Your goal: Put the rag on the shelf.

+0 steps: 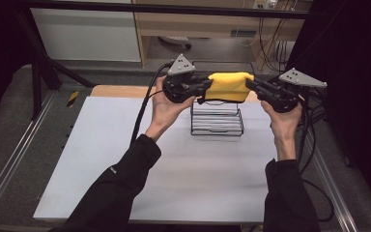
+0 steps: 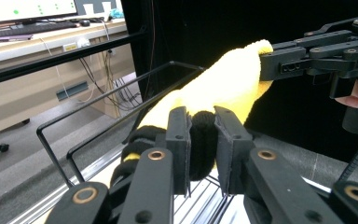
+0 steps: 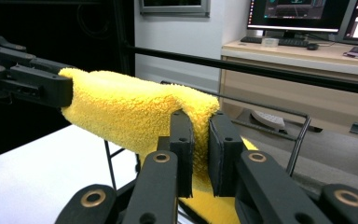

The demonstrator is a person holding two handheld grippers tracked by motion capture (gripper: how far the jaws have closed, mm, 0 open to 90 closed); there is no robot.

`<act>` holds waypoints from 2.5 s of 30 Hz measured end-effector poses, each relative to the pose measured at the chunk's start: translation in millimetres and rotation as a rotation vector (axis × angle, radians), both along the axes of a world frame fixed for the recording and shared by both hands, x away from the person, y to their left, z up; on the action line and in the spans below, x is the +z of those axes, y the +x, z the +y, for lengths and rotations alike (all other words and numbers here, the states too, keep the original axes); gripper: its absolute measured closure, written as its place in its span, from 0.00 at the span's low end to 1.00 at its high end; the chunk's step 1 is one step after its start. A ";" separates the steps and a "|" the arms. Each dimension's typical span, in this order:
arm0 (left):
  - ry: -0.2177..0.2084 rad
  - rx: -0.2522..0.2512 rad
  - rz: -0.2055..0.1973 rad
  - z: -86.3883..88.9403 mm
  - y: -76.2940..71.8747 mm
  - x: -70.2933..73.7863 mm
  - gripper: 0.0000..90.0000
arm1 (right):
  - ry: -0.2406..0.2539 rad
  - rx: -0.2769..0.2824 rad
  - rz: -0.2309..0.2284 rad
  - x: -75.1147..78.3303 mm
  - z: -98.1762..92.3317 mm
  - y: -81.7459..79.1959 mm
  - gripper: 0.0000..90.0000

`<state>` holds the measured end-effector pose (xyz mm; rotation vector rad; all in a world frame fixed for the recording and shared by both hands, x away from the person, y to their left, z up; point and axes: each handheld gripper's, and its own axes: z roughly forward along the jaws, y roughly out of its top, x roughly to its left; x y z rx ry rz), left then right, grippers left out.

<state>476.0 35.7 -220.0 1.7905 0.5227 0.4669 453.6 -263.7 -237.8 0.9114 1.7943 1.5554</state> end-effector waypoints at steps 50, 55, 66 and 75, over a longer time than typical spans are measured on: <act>0.169 -0.018 0.159 -14.8 14.7 -24.3 1.00 | -0.067 0.067 0.121 1.1 9.5 -15.4 0.89; 0.174 -0.013 0.152 -14.2 15.9 -34.4 1.00 | -0.071 0.049 0.224 -24.2 6.9 -5.8 1.00; 0.159 0.009 0.151 -14.9 20.9 -42.2 0.99 | -0.082 -0.010 0.191 -43.2 6.5 6.9 0.92; 0.156 0.008 0.158 6.5 5.2 -31.6 0.78 | -0.069 0.014 0.137 -24.6 6.7 -12.9 0.59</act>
